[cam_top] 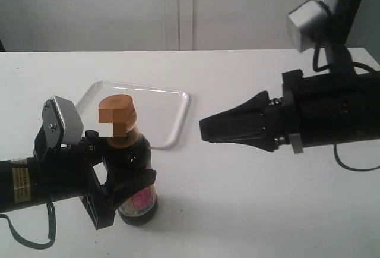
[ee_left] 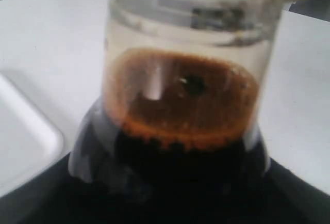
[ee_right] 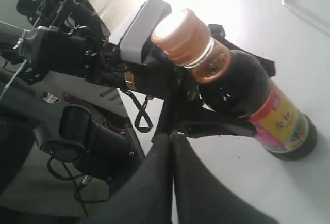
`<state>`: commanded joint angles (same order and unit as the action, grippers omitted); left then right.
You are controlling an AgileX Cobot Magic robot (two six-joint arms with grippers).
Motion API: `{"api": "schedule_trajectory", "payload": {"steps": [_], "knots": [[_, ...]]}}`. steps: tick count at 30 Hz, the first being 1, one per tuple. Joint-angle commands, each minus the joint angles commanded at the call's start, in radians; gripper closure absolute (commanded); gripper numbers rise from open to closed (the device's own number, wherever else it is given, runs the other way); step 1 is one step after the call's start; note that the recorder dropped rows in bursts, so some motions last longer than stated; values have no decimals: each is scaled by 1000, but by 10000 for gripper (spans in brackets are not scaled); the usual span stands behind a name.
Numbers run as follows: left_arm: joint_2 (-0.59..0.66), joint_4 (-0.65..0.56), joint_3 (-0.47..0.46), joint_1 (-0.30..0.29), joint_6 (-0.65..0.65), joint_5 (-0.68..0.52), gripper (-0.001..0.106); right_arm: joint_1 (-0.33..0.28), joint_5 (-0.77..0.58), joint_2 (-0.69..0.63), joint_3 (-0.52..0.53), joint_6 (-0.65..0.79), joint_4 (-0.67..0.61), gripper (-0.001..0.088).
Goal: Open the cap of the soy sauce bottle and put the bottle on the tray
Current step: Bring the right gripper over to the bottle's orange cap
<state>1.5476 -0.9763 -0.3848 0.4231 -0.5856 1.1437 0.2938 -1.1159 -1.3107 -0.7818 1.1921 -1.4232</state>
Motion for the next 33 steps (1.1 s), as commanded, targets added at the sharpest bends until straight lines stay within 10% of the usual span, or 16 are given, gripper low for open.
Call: {"api": "schedule_trajectory", "payload": {"steps": [33], "knots": [[0, -10, 0, 0, 7, 0, 1053, 254, 49, -341, -252, -26, -69, 868]]}}
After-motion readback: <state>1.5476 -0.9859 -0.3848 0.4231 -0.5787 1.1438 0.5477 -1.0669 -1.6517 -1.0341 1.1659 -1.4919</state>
